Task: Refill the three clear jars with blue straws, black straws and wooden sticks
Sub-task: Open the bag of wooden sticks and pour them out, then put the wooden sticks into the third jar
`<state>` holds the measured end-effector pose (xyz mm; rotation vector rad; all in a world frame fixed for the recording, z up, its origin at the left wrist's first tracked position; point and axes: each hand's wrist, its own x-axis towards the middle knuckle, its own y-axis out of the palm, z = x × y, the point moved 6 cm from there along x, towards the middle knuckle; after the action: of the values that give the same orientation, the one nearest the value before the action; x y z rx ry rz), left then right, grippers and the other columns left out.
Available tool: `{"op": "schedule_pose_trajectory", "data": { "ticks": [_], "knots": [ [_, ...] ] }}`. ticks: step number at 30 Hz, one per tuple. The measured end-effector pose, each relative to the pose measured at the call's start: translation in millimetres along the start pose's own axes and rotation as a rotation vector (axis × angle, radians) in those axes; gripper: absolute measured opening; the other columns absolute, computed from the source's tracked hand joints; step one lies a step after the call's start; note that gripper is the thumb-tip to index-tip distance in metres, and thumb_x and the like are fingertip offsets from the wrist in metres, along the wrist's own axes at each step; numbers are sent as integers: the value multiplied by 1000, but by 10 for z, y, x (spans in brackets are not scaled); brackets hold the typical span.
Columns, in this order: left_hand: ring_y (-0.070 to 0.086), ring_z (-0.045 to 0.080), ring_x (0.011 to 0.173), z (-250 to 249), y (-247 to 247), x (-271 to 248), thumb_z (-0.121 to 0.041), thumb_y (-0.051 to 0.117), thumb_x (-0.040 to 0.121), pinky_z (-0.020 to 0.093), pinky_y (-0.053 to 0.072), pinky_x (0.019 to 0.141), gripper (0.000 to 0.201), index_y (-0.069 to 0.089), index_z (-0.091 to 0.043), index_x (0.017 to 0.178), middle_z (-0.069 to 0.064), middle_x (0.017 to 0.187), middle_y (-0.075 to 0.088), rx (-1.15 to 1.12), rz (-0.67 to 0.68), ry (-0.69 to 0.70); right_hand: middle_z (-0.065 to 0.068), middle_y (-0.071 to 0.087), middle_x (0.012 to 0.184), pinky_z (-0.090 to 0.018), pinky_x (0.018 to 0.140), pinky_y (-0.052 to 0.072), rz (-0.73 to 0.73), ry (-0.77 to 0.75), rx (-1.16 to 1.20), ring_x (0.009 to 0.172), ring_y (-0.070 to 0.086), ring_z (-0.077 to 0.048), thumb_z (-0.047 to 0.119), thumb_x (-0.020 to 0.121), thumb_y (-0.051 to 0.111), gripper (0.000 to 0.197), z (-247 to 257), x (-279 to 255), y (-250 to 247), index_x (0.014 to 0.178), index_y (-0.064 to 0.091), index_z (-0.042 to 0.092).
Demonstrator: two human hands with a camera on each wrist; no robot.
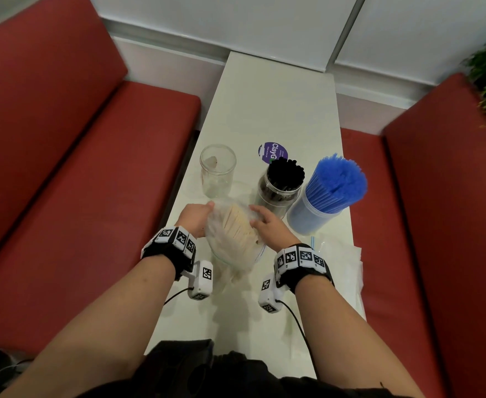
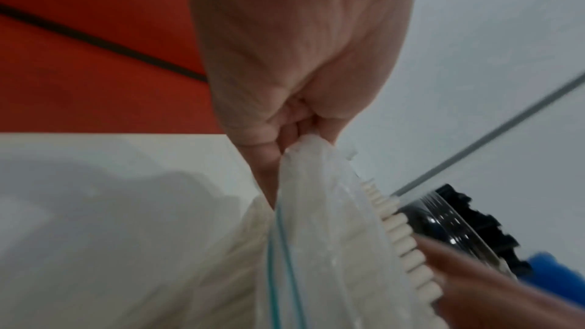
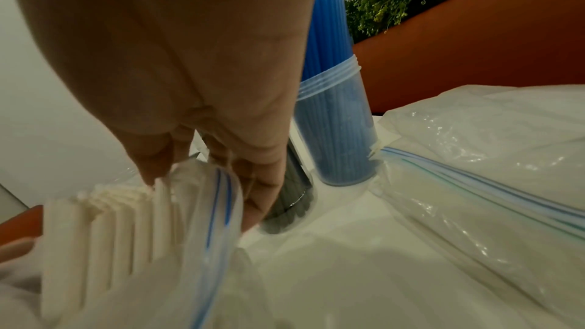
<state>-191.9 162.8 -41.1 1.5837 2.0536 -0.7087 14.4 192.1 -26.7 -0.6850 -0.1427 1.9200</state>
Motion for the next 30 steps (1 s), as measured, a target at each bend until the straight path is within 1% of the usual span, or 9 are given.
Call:
{"op": "schedule_pose_trajectory", "data": {
  "ticks": [3, 7, 9, 12, 16, 19, 24, 27, 30],
  "knots": [
    [66, 39, 112, 203, -51, 21, -30, 56, 102, 53, 54, 96, 41, 61, 3, 126, 22, 125, 66, -223, -23, -111, -11, 66, 117, -42, 85, 59, 55, 214, 23, 84, 68, -22, 12, 102, 48, 36, -175, -46, 48, 137, 56, 18],
    [66, 38, 103, 349, -35, -14, -24, 51, 105, 49, 56, 88, 39, 60, 6, 127, 23, 121, 66, -355, -1, -122, -21, 69, 115, -57, 94, 56, -2, 325, 174, 106, 68, -37, 7, 100, 54, 22, -245, -68, 79, 119, 66, 9],
    [64, 33, 96, 305, -2, -43, -16, 47, 104, 40, 58, 72, 33, 59, 0, 130, 17, 115, 67, -357, 76, -85, -20, 68, 97, -50, 82, 62, -27, 327, 347, 87, 71, -32, 1, 101, 54, 15, -210, -52, 74, 110, 65, 5],
    [64, 30, 98, 154, 5, -88, 0, 37, 97, 38, 59, 66, 55, 46, -36, 138, 9, 116, 64, -250, 181, -31, -13, 59, 77, -30, 48, 57, -22, 294, 639, 52, 64, -17, -5, 103, 45, 15, -61, -27, 52, 105, 59, 1],
    [69, 30, 96, 45, 33, -171, -1, 39, 95, 39, 60, 65, 56, 52, -35, 137, 7, 118, 67, 34, 278, 14, -13, 65, 79, -29, 48, 56, -30, 177, 718, 53, 64, -19, -8, 102, 46, 20, 45, -30, 26, 109, 57, 8],
    [73, 28, 68, 104, -1, -186, -5, 45, 101, 37, 61, 56, 26, 58, -19, 118, 14, 105, 67, 27, 244, -18, -15, 66, 100, -30, 57, 59, -109, 93, 528, 68, 67, -21, -11, 97, 49, 33, -38, -82, 4, 114, 59, 15],
    [68, 37, 77, 148, -15, -139, -3, 45, 103, 38, 62, 58, 19, 59, 3, 115, 20, 107, 57, -20, 216, -34, -7, 62, 127, -40, 99, 49, -196, -87, -32, 112, 59, -23, -9, 91, 49, 40, -3, -183, -55, 94, 68, 25],
    [69, 35, 73, 137, 5, -121, -5, 46, 104, 40, 62, 61, 14, 57, 2, 108, 18, 99, 58, -63, 185, -45, -4, 63, 129, -29, 91, 42, -29, -96, -185, 97, 56, -10, 3, 88, 53, 34, 114, -185, -28, 94, 72, 30],
    [70, 30, 65, 133, 21, -93, 0, 48, 101, 37, 61, 54, 11, 58, -3, 101, 14, 89, 60, -98, 152, -50, -1, 56, 131, -24, 84, 41, 197, 8, -348, 110, 54, -14, 20, 87, 67, 30, 108, -162, 26, 117, 69, 25]
  ]
}}
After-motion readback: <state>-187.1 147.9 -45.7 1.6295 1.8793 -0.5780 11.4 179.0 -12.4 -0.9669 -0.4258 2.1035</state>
